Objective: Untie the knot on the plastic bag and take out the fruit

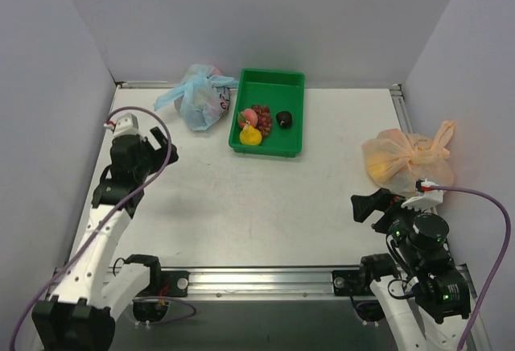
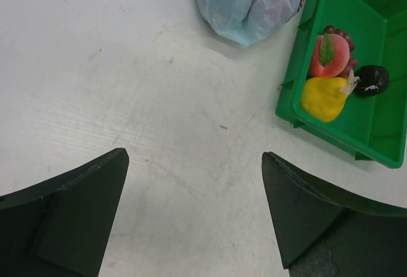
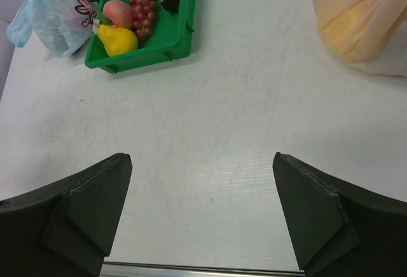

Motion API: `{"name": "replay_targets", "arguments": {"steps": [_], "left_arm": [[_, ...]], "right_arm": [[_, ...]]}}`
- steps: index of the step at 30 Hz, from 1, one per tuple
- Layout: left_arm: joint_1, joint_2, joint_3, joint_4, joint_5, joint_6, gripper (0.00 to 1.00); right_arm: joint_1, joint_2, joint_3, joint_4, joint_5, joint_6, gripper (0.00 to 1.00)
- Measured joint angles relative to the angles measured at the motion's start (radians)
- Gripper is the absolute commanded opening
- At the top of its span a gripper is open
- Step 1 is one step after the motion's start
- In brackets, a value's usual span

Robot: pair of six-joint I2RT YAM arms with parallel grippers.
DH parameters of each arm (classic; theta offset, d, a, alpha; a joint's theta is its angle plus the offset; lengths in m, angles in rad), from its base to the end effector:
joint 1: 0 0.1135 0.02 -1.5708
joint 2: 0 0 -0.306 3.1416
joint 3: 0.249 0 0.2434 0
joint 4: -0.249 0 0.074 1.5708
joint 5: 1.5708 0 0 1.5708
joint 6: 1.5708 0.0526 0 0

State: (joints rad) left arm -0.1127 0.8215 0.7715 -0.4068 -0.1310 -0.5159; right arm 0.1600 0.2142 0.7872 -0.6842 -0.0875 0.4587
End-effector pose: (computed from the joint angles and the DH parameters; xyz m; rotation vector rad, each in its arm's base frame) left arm 0.1631 -0.0115 0.3300 -0.4881 1.9740 -0.2644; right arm 0.0114 0.0065 0.3428 0.1881 1.6999 0.5367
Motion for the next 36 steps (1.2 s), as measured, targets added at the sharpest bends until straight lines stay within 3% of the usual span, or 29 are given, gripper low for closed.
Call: {"name": "replay_targets", "arguments": {"steps": [17,21,22,24,25,26,31,36], "left_arm": [[0.000,1.020,0.572,0.439,0.005,0.008,0.97],[0.000,1.220,0.727,0.472,-0.016,-0.003,0.72],[0.000,1.254,0.750,0.472,-0.022,-0.004,0.51],[0.000,1.275,0.756,0.477,-0.027,-0.004,0.28],[-0.002,1.277,0.754,0.478,-0.029,-0.001,0.07],[-0.003,1.275,0.748,0.489,-0.031,0.000,0.00],[-0.006,1.157,0.601,0.552,-0.039,0.035,0.00],[-0.010,0.921,0.413,0.520,-0.054,0.051,0.00]], "right_arm": [[0.019,0.085,-0.039,0.075,-0.053,-0.046,1.00],[0.019,0.122,-0.045,0.109,-0.080,-0.065,1.00],[0.019,0.136,-0.045,0.116,-0.087,-0.068,1.00],[0.022,0.159,-0.046,0.128,-0.097,-0.073,1.00],[0.024,0.170,-0.046,0.134,-0.103,-0.075,1.00],[0.025,0.181,-0.047,0.141,-0.108,-0.077,1.00],[0.025,0.223,-0.046,0.168,-0.153,-0.083,0.98],[0.025,0.267,-0.034,0.173,-0.222,-0.100,0.97]]}}
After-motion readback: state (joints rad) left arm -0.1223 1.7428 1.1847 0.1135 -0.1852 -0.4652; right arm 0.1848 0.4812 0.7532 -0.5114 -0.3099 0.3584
